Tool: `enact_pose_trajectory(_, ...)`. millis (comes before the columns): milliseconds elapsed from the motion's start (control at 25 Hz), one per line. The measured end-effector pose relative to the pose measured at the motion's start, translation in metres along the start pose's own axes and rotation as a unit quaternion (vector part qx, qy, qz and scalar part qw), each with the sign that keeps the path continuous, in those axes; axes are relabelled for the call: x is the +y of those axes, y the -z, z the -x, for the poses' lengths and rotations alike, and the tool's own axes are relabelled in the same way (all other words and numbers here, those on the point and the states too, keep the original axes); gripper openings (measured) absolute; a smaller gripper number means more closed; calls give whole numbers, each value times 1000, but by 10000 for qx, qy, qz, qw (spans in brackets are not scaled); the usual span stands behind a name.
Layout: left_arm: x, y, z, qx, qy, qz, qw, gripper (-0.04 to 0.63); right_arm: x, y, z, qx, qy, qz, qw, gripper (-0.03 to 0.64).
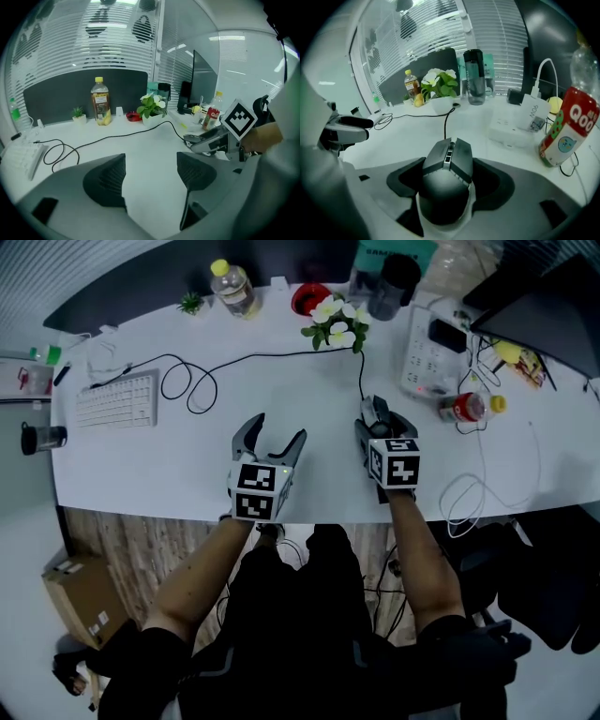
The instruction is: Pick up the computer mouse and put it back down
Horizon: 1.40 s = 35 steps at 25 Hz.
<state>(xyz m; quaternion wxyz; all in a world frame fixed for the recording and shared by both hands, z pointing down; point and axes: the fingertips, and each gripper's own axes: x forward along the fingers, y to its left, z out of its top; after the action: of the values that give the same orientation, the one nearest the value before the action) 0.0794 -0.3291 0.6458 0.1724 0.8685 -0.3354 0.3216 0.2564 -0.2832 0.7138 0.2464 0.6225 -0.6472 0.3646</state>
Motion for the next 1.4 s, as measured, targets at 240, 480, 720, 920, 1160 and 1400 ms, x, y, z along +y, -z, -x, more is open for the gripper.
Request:
enact_pose_trajectory(240,2,8,-3,66,-3,114,9999,356,0,3,-5,-38,216,438,9988,308)
enact_pose_trajectory(480,-2,9,0,39,61,114,9999,356,0,4,-6,-67,265,538,9982,311)
enact_pose_trajectory(720,-1,4,9,-17,51,136,9999,356,-3,2,-6,-140,288,451,9985,322)
enact_pose_trajectory(920,-7,-28,40,-364,171,142,9991,356,2,-18,17,-407,254,367,9982,371)
enact_pose_trajectory(1160,0,-66,82,-842,55,50,9964,356,15,-68,76,-967,263,350,9944,368)
enact_pose_trajectory(1400,2,-99,132,-1257,165,-85,9919,356,43,-109,145,-1451,166,397,9885,352)
